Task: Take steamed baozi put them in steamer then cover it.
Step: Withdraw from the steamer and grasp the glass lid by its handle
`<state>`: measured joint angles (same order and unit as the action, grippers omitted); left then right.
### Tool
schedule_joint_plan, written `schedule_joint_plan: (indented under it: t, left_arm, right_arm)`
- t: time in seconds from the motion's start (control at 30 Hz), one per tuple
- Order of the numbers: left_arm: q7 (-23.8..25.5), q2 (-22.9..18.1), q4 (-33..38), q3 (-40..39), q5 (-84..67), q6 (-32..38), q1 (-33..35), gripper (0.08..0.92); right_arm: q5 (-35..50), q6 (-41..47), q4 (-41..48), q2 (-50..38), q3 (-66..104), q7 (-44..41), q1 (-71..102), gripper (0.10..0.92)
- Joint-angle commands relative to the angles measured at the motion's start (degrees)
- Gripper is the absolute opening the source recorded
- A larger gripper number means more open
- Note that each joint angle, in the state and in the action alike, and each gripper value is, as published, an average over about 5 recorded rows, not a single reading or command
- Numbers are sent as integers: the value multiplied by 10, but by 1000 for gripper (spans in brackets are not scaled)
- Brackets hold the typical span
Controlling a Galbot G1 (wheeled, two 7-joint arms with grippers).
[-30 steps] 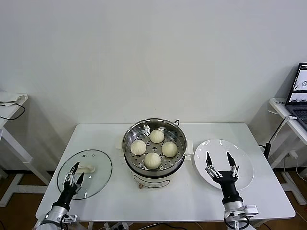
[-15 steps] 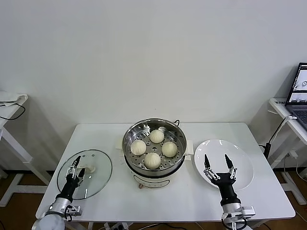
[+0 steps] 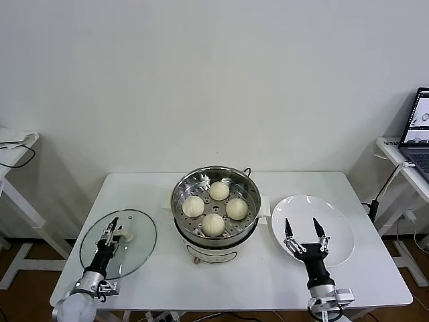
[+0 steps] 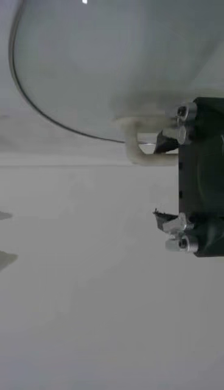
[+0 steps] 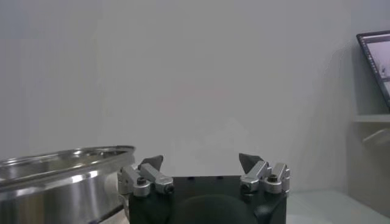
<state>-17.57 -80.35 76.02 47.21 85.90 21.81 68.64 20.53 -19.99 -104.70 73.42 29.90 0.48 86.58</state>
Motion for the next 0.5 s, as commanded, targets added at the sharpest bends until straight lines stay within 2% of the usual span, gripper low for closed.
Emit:
schedule_joint_plan:
  t: [0.03,0.2,0.37,0.5]
  left_arm:
    - [0,-1,-17,3,8,5,-9,514]
    - [0,-3,-4,7,9,7,-4,367]
    - [2,-5,42,12,7,4,11,228]
    - [9,-2,108,22,-1,-3,37,188]
  right_arm:
    - [-1,-1,8,1,-2,0,-3,823]
    - [0,-2,10,1,-3,0,-6,823]
    - [0,-3,8,1,-4,0,-7,823]
    - [0,-3,7,2,-4,1,-7,823]
